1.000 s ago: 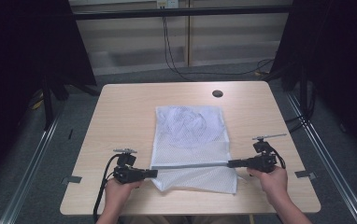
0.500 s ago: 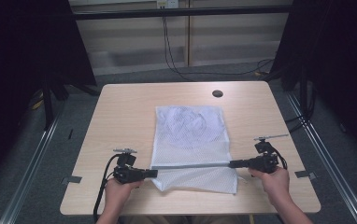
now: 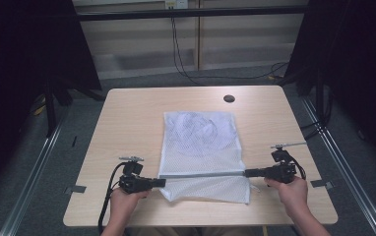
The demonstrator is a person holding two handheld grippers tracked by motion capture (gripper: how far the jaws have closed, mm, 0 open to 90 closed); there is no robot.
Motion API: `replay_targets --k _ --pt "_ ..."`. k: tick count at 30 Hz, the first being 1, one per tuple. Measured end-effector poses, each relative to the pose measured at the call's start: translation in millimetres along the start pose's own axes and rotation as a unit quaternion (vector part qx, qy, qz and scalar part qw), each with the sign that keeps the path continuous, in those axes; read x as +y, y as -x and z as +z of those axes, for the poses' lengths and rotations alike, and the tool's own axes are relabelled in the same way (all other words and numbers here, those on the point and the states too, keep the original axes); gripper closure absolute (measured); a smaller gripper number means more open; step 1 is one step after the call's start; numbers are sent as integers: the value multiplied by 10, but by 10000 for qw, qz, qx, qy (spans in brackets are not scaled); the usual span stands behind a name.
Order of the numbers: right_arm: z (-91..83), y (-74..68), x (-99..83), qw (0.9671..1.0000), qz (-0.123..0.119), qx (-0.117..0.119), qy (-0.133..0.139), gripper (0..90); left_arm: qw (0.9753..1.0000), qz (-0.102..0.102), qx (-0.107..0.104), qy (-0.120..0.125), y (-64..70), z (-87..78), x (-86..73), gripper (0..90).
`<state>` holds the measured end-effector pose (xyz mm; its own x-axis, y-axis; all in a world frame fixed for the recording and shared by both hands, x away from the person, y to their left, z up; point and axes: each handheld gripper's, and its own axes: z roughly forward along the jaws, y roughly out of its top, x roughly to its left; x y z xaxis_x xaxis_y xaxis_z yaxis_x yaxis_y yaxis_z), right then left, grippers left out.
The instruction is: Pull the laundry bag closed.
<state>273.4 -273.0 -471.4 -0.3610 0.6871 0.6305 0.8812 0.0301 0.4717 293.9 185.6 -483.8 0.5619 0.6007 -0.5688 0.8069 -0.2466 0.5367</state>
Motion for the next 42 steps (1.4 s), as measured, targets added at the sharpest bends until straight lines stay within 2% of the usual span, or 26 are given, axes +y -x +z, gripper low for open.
replay_targets --k 6,7,12,14,19,21,24,25,27,29,30,36,39,41,42 --pt "-18 18 -4 10000 34 -2 44 872 10000 19 -10 -18 3 1 -1 883" --pt "-19 16 -8 10000 42 -20 41 872 10000 28 54 2 10 5 -1 883" --pt "-17 19 -15 10000 34 -5 27 871 10000 -13 -51 5 4 2 -4 882" --pt "-16 14 -18 10000 -48 -32 14 871 10000 6 -65 14 4 0 -8 881" --pt "-18 1 -30 10000 -44 -19 52 865 9999 64 -128 -46 9 12 -5 859" --pt "-18 -2 -34 9999 -78 -73 93 859 9999 94 -92 -84 22 16 1 793" --pt "-29 -7 -30 9996 -139 -161 165 754 9999 117 15 -71 29 3 12 667" --pt "-34 -11 -30 9995 -152 -204 179 732 9998 156 29 -101 26 -6 17 653" --pt "-46 -18 -29 9992 -191 -289 221 669 9999 75 133 -34 19 -15 20 545" --pt "-57 -26 -30 9987 -215 -392 247 608 9998 80 162 -10 20 -23 19 534" --pt "-61 -27 -30 9985 -242 -421 264 578 9997 78 213 5 18 -29 23 499" --pt "-95 -28 -25 9975 -290 -510 387 394 9986 192 476 91 21 -63 48 223" --pt "-124 -12 -22 9970 -328 -521 467 325 9976 295 601 191 25 -99 57 159" --pt "-154 -5 -21 9962 -357 -538 579 286 9963 447 700 228 32 -137 67 132" --pt "-176 -5 -15 9955 -409 -577 625 258 9957 447 761 270 38 -146 69 123"
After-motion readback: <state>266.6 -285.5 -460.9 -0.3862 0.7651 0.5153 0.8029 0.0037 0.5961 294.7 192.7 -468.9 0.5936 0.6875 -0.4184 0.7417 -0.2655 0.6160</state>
